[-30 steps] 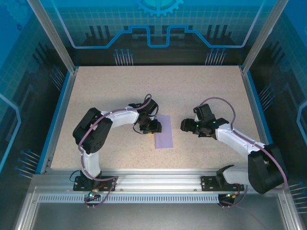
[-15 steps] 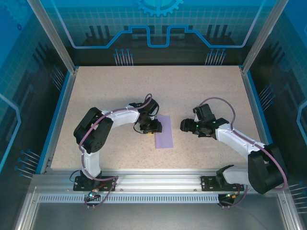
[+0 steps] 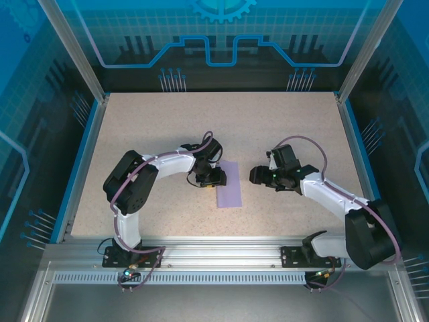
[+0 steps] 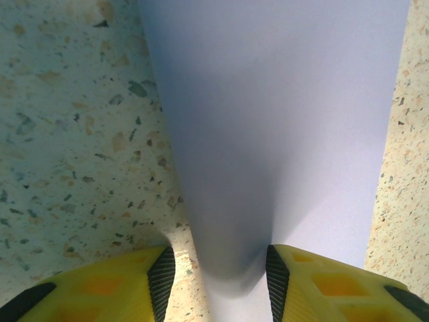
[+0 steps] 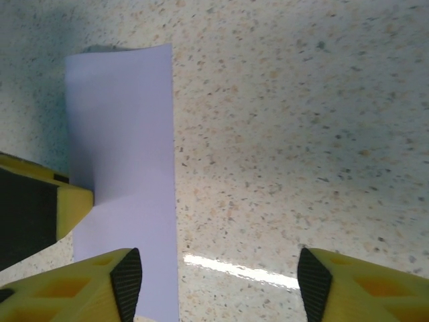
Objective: Fold a paper plane with a square sheet of paper (fold left side to right side)
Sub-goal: First fold in half a square sheet of paper at the center of the table, then hold the square sheet of paper at the center of the table.
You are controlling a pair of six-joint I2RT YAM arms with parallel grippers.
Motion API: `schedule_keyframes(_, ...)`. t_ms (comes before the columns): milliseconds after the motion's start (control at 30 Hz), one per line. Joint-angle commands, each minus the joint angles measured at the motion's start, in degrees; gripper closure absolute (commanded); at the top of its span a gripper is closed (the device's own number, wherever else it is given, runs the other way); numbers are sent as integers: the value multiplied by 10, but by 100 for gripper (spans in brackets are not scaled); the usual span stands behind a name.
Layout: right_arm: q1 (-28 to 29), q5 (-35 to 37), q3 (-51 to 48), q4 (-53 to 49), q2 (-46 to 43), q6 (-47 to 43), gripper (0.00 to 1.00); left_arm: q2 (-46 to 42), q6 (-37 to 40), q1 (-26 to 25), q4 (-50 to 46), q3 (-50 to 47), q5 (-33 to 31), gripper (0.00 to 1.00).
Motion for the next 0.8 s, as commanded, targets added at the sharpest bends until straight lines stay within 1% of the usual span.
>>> schedule_keyframes(0,2,-61,6,30,23,0,43,37,3,-12,9,-1,-12,54)
schedule_keyframes(100,12,-103,12,55,52,11,55,37,2,-13,9,0,-13,54)
schedule_keyframes(167,20,-130,19,74,74,21,65,37,2,-13,9,0,-13,54)
schedule_keyframes(267,36,-149,35,86,108,29,78,37,2,-13,8,-1,-14,54)
schedule_keyframes(333,47,-150,48,86,130,32,84,36,1,-13,8,-1,-14,54)
schedule_keyframes(467,65,-135,70,81,170,38,88,36,1,-13,7,-1,-15,54)
schedule_keyframes(767,81,-104,99,53,230,37,88,37,2,-14,6,-1,-15,54)
